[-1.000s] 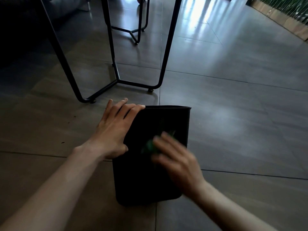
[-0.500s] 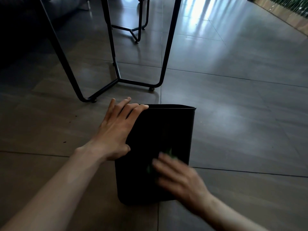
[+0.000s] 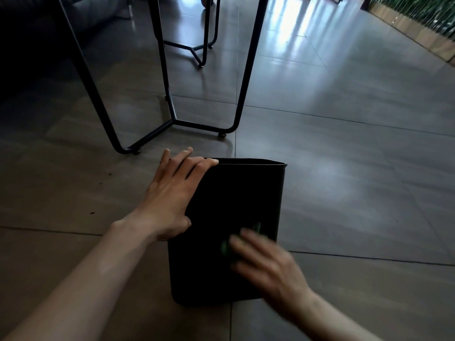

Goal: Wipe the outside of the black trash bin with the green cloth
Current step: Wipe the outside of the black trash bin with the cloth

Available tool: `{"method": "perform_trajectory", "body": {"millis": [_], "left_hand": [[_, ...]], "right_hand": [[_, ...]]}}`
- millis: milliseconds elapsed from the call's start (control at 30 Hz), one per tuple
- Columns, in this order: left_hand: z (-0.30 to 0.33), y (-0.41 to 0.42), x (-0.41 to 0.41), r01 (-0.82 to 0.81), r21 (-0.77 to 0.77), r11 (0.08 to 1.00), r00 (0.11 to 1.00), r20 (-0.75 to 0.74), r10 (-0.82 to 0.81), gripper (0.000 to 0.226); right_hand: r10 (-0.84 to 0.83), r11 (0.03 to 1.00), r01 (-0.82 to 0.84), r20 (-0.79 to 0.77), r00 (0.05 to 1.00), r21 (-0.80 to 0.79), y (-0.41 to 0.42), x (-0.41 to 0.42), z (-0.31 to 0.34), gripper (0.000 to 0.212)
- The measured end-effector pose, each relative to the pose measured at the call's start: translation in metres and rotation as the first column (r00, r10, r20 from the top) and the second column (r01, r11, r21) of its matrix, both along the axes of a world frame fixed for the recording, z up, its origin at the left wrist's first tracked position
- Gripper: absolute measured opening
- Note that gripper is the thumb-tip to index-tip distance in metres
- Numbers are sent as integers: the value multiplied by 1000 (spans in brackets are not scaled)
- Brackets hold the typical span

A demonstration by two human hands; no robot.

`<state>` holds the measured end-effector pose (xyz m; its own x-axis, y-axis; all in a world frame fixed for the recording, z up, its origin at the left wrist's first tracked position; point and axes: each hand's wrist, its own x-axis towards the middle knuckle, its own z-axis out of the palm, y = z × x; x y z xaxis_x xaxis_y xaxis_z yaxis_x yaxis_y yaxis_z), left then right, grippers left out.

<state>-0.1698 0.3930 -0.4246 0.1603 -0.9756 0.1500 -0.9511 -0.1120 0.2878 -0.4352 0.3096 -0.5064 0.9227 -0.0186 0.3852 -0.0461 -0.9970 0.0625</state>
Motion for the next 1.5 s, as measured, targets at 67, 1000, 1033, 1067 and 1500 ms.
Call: {"method": "perform_trajectory", "body": {"millis": [67,1000,1033,1067,1500], "left_hand": [[-1,0,2,5,1,1000,1000,13,-5,114],[-4,0,1,4,0,1000,1000,2,-4,118],[-4,1,2,0,1,1000,1000,7,0,119],[-4,1,2,-3,1,1000,1000,8,3,119],[-6,8,10,49,-18,999,998,36,-49,100]], "right_hand": [[-254,963,224,229,940,149,-28,39,43,21],[-25,1000,26,-247,969,-1,49,-36,-34,21],[-54,992,80,-259,964,94,46,-37,-23,15],[-95,952,160,-242,965,263,39,-37,-10,9],[-721,-92,376,-322,614,922,-120,-32,133,60]]}}
